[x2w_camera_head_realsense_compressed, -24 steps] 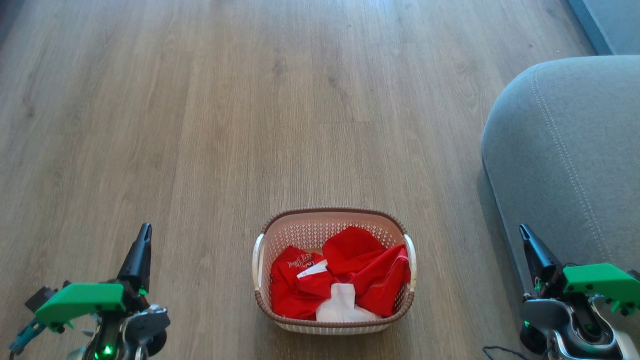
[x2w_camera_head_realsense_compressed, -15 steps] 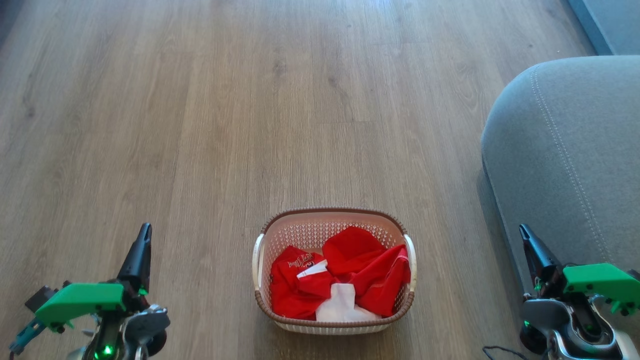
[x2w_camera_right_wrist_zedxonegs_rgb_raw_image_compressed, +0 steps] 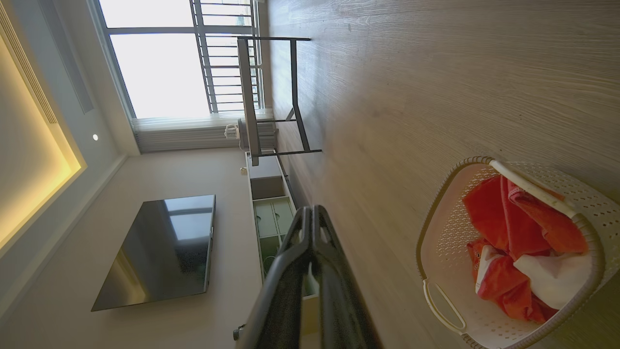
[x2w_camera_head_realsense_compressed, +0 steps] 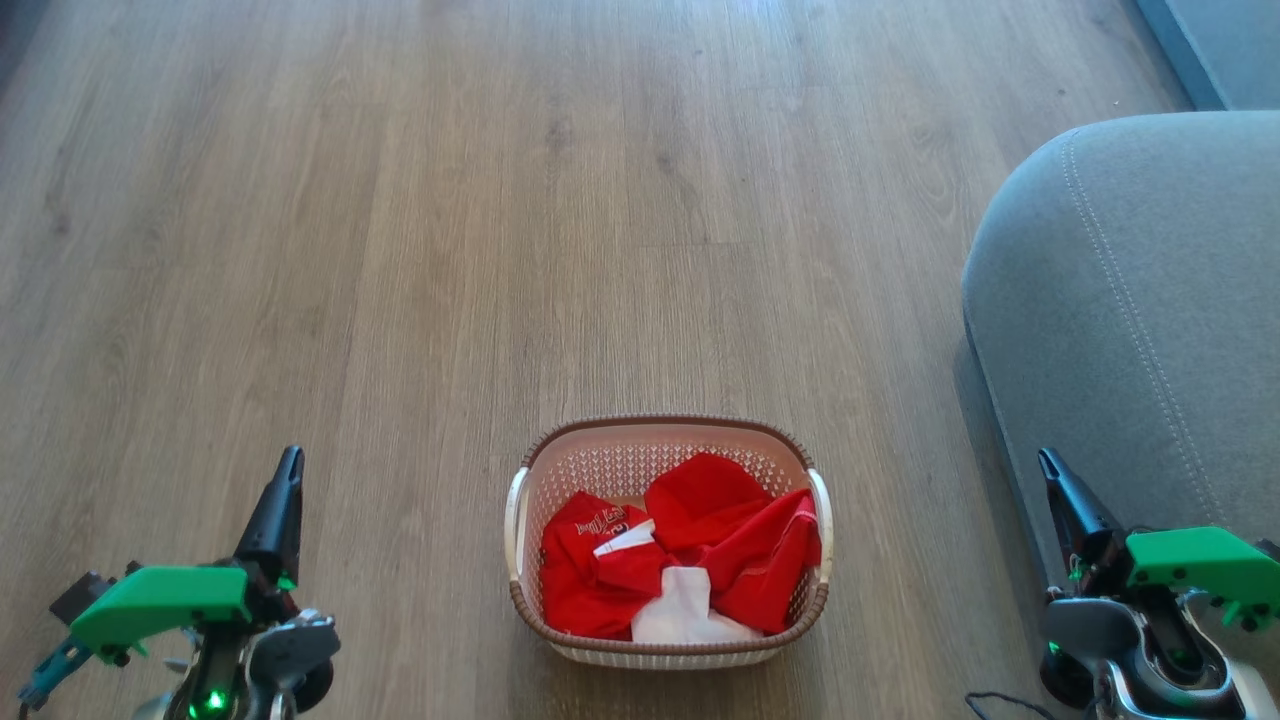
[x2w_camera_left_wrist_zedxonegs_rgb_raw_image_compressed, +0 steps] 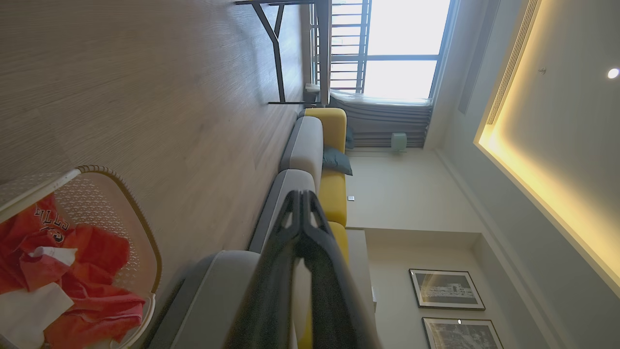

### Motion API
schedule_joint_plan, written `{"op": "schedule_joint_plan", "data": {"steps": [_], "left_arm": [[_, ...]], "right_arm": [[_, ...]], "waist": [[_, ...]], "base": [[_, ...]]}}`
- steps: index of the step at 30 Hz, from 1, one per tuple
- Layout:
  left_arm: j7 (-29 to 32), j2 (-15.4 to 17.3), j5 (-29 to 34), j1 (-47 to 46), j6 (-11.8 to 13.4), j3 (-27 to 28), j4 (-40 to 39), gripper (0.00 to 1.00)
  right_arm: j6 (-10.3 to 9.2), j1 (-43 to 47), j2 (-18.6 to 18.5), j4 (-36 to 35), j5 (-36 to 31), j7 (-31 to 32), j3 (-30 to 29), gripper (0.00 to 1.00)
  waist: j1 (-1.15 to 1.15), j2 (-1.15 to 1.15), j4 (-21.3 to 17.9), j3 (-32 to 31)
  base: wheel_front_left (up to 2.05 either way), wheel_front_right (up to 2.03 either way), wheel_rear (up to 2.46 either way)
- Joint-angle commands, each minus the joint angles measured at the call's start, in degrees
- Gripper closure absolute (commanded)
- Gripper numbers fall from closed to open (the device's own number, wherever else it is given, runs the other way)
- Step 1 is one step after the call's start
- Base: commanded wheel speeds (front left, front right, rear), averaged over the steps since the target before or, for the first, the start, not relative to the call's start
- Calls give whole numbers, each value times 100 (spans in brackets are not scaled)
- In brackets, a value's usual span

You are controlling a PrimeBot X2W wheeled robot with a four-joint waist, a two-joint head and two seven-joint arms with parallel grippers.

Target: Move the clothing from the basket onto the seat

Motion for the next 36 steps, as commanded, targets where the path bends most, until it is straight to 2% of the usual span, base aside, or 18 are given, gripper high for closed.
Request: {"op": "schedule_joint_plan", "data": {"steps": [1, 36], "left_arm": [[22, 28, -25, -319, -39, 203, -197, 100], [22, 28, -25, -319, -39, 203, -197, 100]], "right_arm": [[41, -139, -44, -232, -14, 41, 101, 100], [41, -139, -44, -232, -14, 41, 101, 100]], "waist": [[0, 0, 0, 0], [0, 0, 0, 0]], "base": [[0, 0, 0], [0, 0, 0]]}}
